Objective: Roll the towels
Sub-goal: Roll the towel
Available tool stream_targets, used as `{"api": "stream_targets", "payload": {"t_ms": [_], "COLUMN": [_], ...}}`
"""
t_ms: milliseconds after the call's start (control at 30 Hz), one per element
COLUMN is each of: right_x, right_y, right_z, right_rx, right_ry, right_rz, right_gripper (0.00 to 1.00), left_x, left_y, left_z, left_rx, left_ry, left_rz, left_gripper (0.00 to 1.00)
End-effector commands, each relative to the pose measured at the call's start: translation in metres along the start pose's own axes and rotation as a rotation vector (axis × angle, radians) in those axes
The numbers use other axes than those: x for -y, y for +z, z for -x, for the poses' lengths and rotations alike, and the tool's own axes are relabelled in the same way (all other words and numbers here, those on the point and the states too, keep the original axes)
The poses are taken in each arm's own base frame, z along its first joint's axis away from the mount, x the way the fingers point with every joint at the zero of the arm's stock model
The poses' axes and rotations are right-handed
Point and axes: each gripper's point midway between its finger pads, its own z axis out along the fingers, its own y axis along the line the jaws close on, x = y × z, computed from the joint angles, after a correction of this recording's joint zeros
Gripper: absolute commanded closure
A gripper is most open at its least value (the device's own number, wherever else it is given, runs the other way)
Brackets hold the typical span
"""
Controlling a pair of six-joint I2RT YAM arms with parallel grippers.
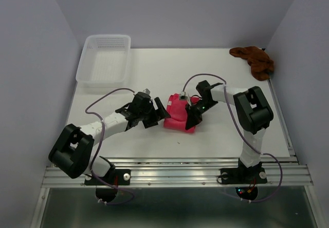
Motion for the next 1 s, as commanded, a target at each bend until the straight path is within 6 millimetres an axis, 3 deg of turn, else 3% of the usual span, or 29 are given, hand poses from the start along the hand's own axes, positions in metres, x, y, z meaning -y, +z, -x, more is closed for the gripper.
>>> {"api": "stream_targets", "payload": {"t_ms": [0, 133, 533, 967], "right_x": [0.012, 0.015, 0.019, 0.024], "right_y": [0.004, 0.005, 0.007, 0.007], "right_z": [0.005, 0.005, 0.0, -0.002], "right_rx": [0.029, 0.026, 0.026, 0.048], "right_ry": [0.037, 0.038, 0.07, 0.116], "right_rz": [-0.009, -0.011, -0.002, 0.009], "right_gripper": [0.99, 0.99, 0.99, 0.99], "left_x": [0.016, 0.008, 0.016, 0.021], "left_y": [-0.004, 0.003, 0.012, 0.0], "left_z": [0.001, -0.004, -0.004, -0.017], "left_rx": [0.045, 0.031, 0.038, 0.049], "left_ry": [0.06, 0.081, 0.118, 0.155], "left_rz": [-0.096, -0.075, -0.126, -0.254], "left_gripper": [0.09, 0.12, 0.21, 0.24]}}
